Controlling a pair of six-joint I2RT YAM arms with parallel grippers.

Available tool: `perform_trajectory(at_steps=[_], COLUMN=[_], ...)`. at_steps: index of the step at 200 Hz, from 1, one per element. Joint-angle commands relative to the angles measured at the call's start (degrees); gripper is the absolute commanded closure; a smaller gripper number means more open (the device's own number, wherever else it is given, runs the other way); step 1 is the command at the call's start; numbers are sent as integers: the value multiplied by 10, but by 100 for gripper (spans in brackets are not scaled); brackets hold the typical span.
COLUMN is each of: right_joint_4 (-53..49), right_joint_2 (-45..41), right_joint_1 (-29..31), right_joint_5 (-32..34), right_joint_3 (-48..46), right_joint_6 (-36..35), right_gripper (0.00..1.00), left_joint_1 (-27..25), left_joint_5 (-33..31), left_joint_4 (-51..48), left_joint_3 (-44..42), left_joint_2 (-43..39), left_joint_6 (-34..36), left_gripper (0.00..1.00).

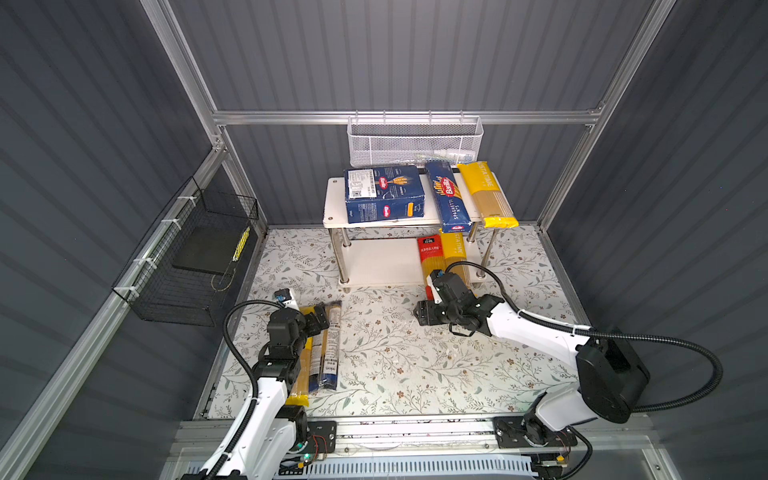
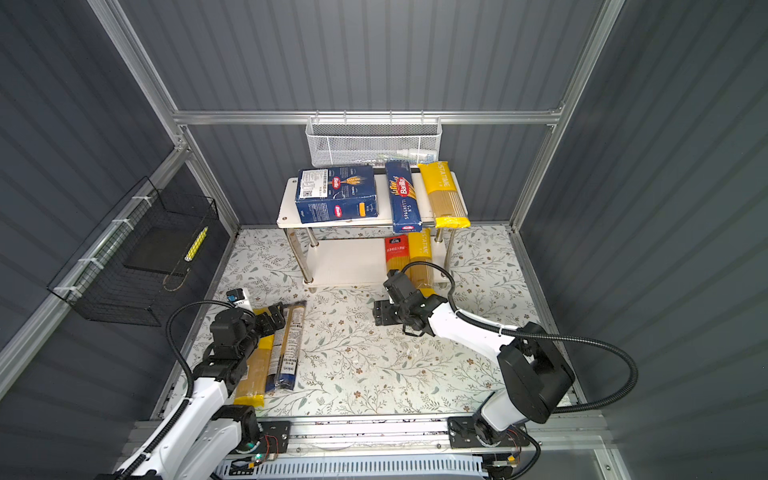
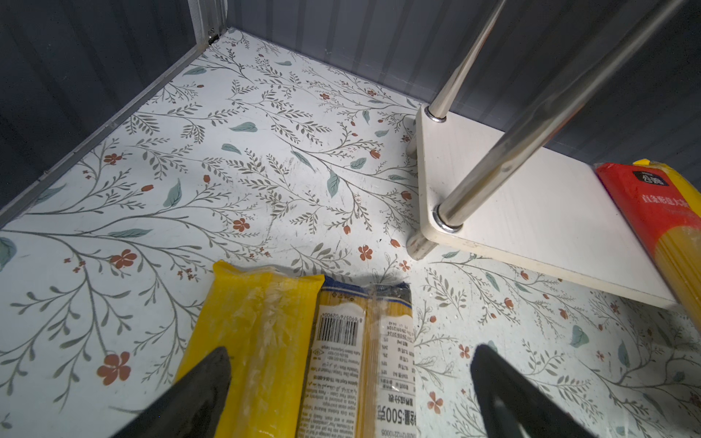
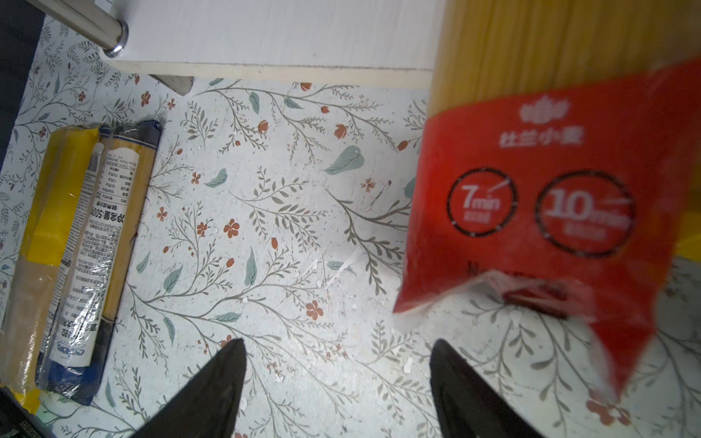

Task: Place and organize the pasta boxes and bags onto the shelf
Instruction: 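Open the right gripper and withdraw it from the red bag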

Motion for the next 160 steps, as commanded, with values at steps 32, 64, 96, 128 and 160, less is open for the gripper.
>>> perform_trajectory(at_steps=[32,64,96,128,160], right_joint_4=[12,9,10,5,6], right_joint_2=[8,30,51,54,62], right_joint_1=[-14,-18,-28,-37,-49], right_joint_5=[-11,-3,-4,8,7], right_joint_3=[18,38,56,60,68], right_joint_6=[-6,-13,-19,-23,-32], right_gripper=[22,22,22,21,21], left_joint_1=[3,3,3,3,3], left_joint_5=[6,6,5,4,5], left_joint_4=[5,5,5,5,5], left_joint_3=[-5,-6,-5,-5,-5], left_joint_2=[-2,-3,-2,-3,-1], left_joint_6=[12,12,13,12,12], left_gripper=[0,0,0,0,0])
